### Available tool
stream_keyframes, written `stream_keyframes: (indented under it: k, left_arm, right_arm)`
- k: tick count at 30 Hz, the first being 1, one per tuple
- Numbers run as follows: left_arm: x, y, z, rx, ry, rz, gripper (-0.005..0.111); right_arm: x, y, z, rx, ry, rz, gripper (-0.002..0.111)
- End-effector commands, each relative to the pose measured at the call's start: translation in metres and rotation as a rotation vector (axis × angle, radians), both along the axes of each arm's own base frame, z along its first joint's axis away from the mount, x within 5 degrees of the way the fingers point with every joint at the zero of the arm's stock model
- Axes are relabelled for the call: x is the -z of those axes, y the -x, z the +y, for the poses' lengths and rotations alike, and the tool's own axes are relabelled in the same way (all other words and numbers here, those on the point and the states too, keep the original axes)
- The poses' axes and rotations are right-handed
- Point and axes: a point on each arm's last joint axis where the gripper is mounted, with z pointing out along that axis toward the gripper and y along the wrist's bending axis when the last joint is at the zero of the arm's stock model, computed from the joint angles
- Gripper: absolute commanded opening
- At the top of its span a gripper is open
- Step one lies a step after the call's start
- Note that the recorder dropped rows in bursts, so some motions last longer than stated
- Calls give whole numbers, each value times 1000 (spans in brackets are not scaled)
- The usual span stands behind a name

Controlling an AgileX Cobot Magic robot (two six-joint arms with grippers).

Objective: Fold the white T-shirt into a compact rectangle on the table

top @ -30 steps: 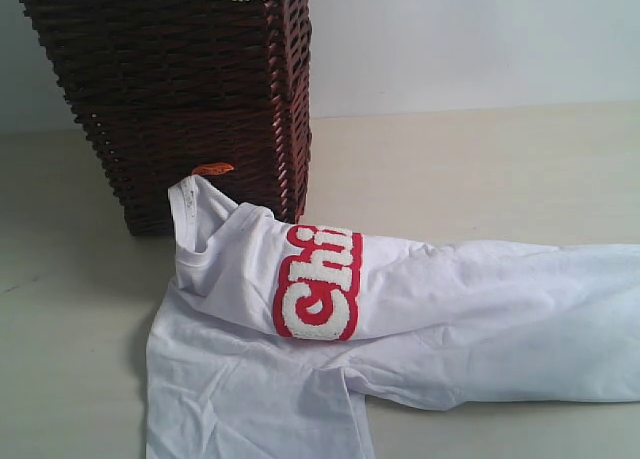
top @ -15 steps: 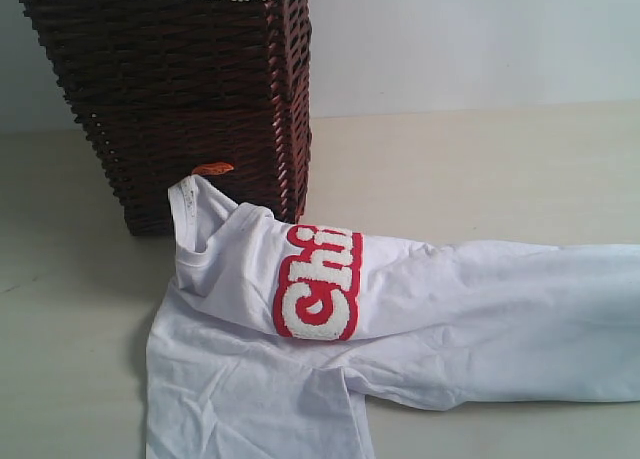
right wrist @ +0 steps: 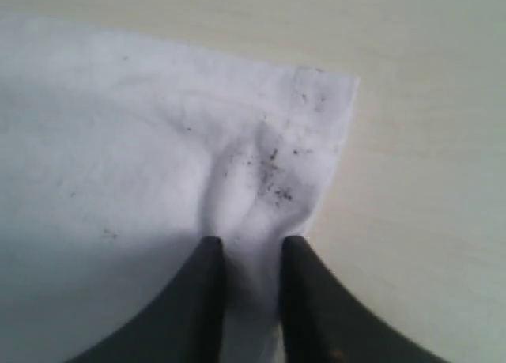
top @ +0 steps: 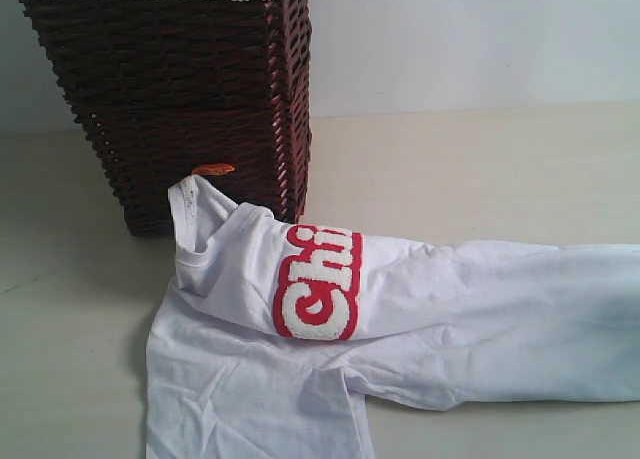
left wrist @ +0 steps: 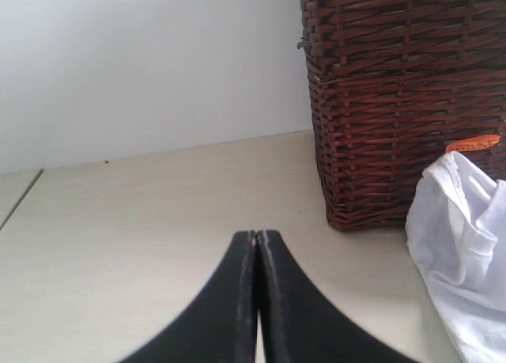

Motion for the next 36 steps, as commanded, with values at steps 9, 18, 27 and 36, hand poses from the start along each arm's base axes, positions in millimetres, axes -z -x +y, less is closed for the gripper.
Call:
stream_keyframes:
  k: [9, 18, 27, 36]
  left_arm:
    - [1, 0, 0, -5, 5, -5, 0]
    - [1, 0, 0, -5, 5, -5, 0]
    - [1, 0, 0, -5, 5, -5, 0]
    - [1, 0, 0, -5, 5, -5, 0]
  right_arm:
    - [-37, -9, 15, 8, -156, -187, 0]
    - [-50, -24, 4, 197, -164, -365, 0]
    - [-33, -31, 2, 195, -158, -418, 35]
    - [-47, -24, -4, 166, -7, -381, 66]
